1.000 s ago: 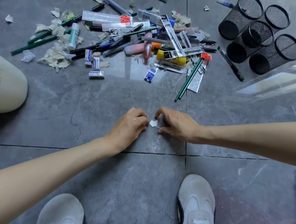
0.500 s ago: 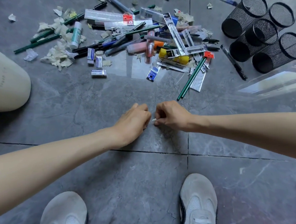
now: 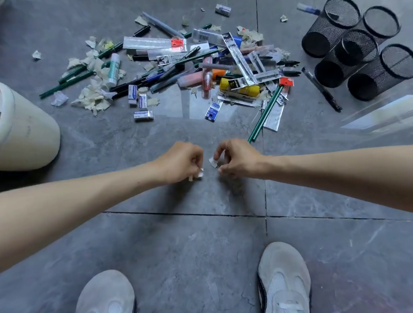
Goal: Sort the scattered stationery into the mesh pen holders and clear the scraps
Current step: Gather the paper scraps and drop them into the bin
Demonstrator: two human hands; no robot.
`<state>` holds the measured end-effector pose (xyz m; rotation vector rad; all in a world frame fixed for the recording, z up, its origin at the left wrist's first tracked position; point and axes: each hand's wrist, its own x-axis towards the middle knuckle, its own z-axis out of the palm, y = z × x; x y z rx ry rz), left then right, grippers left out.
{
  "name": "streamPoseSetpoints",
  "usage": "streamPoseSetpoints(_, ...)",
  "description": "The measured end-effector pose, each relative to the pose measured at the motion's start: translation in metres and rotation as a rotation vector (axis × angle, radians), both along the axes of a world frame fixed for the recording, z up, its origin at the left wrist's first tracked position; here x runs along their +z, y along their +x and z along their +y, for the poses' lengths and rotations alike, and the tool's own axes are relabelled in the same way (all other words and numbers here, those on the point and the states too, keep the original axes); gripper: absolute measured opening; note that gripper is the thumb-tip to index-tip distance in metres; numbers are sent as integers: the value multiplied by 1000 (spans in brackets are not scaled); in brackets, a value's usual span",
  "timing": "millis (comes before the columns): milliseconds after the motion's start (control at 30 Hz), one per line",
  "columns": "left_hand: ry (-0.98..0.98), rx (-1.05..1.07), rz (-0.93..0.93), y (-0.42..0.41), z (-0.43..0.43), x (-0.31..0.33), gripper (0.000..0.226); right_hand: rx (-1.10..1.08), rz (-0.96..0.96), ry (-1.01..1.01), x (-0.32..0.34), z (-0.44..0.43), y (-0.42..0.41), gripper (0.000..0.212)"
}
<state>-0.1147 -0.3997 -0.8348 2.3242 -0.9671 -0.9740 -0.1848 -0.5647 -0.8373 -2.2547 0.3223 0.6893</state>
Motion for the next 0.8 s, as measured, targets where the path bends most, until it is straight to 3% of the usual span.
streamPoseSetpoints(100,23,84,44,15,5,21,8,114,-8,16,-2,16,-4,27)
streamPoseSetpoints(333,33,263,305,37,29,80,14,111,-68,-69,-9,33,13,30)
streamPoseSetpoints(533,10,461,250,60,82,124,18,132,-26,-164,-12,32,17,13)
streamPoseSetpoints(800,-19,681,210,59,114,105,19,213,-84,-189,2,31,15,11)
